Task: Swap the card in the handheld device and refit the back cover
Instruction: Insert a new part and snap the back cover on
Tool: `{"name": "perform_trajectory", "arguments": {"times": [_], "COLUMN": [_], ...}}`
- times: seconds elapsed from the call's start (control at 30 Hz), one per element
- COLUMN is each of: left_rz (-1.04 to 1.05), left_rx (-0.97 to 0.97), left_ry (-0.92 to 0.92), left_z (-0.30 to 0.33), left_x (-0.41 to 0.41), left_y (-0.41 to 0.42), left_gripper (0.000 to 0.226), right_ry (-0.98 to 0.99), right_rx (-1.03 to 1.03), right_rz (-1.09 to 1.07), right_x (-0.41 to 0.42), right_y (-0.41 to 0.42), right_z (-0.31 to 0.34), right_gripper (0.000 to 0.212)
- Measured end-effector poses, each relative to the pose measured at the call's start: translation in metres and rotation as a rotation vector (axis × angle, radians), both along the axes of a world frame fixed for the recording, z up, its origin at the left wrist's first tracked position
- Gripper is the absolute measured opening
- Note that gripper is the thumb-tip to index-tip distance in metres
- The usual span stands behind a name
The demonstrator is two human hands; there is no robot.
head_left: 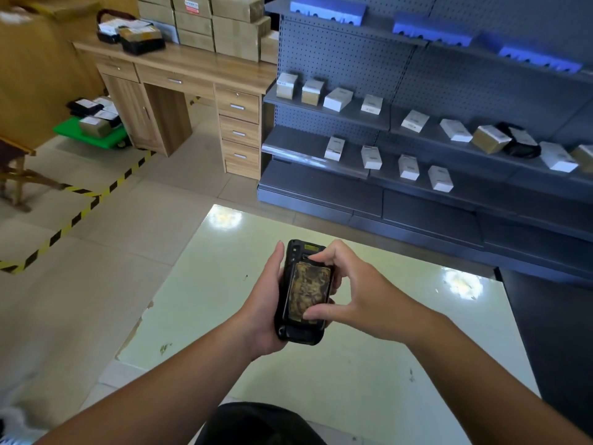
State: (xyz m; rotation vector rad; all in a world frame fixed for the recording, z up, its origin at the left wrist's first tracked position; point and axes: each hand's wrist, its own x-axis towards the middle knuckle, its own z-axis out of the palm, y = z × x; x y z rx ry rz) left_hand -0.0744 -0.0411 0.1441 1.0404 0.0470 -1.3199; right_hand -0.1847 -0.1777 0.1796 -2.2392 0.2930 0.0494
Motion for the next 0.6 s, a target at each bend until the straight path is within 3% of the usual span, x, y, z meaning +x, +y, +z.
{"name": "perform_trajectory", "arguments": {"times": [0.23, 0.43, 0.6], "left_rz": [-0.060, -0.052, -0.041], "left_rx": [-0.107, -0.097, -0.094], "left_ry": [0.050, 0.066, 0.071], "left_z": [0.009, 0.011, 0.012], "left_x": [-0.008, -0.014, -0.017], "left_y": [0.002, 0.002, 0.002], "left_gripper": [0.082, 0.080, 0.083], "right_ry": [-0.040, -0.029, -0.015], "right_rx": [0.141, 0.126, -0.079], "right_rz": [0.042, 0.072, 0.075], "right_x": [-0.001, -0.006, -0.012], "right_y": [-0.010, -0.010, -0.006], "right_z": [0.006, 0.012, 0.022], "right_gripper": [0.057, 0.056, 0.056]}}
